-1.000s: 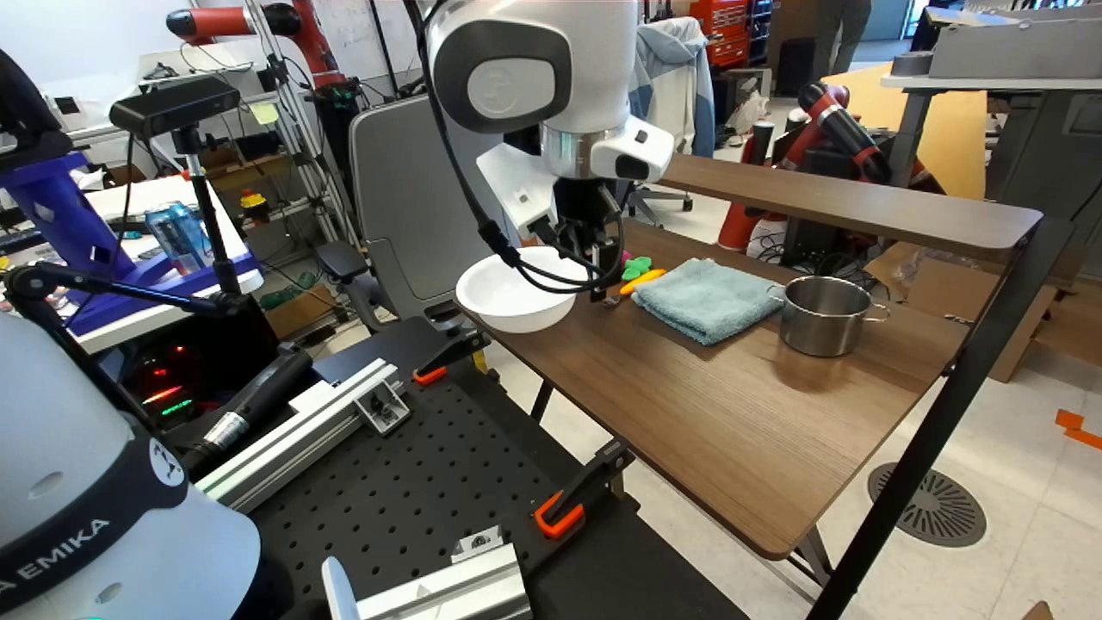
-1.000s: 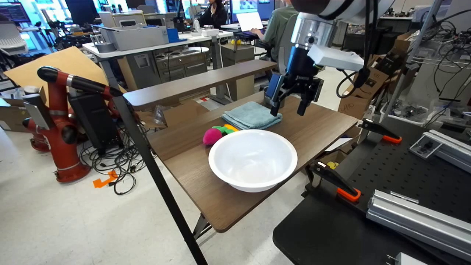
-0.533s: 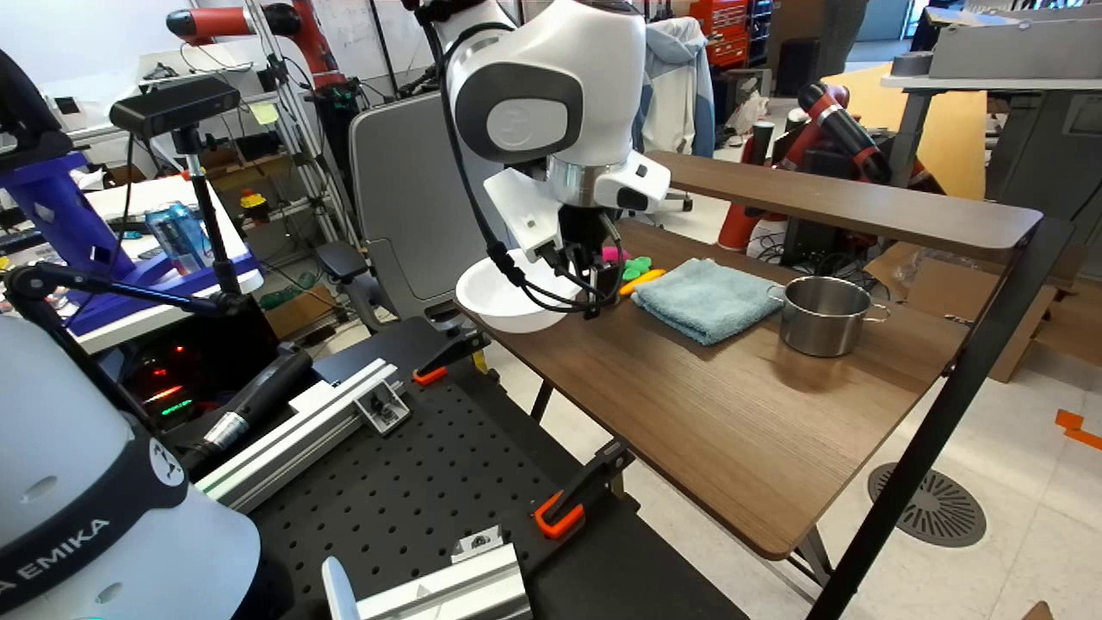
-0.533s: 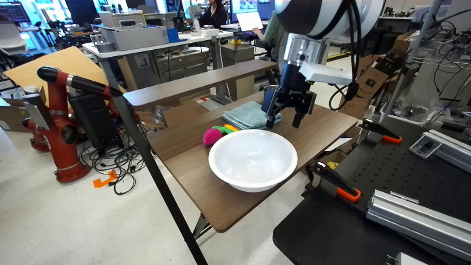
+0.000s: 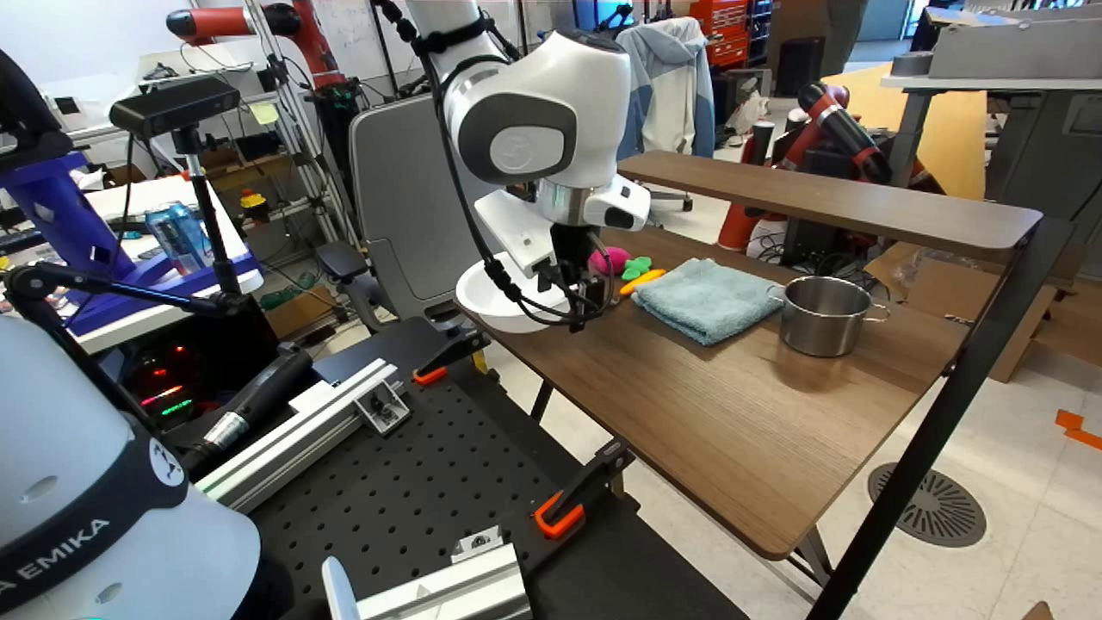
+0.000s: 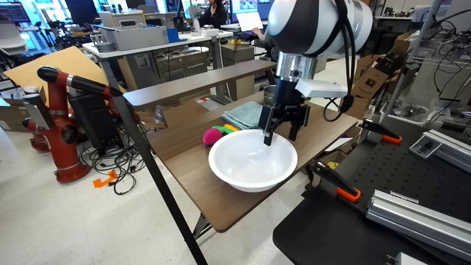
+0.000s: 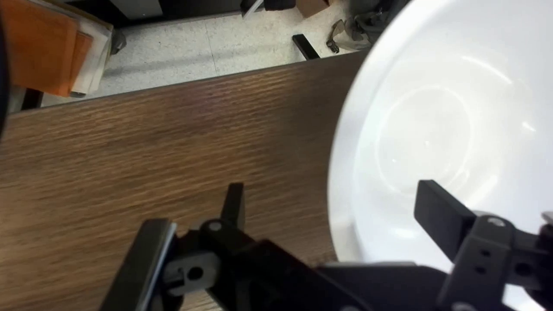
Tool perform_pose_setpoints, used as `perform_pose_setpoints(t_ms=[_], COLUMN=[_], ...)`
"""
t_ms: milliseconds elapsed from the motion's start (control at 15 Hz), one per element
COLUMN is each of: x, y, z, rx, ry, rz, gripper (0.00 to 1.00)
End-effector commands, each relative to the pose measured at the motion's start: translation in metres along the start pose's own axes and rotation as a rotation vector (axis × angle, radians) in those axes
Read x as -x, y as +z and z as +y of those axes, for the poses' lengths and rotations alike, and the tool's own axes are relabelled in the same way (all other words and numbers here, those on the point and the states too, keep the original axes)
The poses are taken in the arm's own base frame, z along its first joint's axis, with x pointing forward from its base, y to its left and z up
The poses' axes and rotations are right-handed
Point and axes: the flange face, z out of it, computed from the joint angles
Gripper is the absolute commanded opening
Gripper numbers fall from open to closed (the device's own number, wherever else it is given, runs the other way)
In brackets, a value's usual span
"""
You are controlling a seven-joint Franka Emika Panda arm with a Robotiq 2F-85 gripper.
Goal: Move the white basin to the right side of the table
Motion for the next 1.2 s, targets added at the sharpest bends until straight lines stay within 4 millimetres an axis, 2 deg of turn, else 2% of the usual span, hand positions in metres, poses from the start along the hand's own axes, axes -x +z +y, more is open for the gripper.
perform_pose_setpoints(t_ms=[0,333,667,1133], x=[-0.007,-0.012,-0.016,-0.020], y=[0.006,0.009,0.013,0.012], z=[-0.001,-0.003,-0.002,0.001], rx=[-0.006,-0.002,-0.001,-0.007], ry=[-0.038,-0.069,-0.075,-0.065], rz=[-0.022,-0.027,-0.033,-0.041], gripper=[0.74,0.34,0.00,0.02])
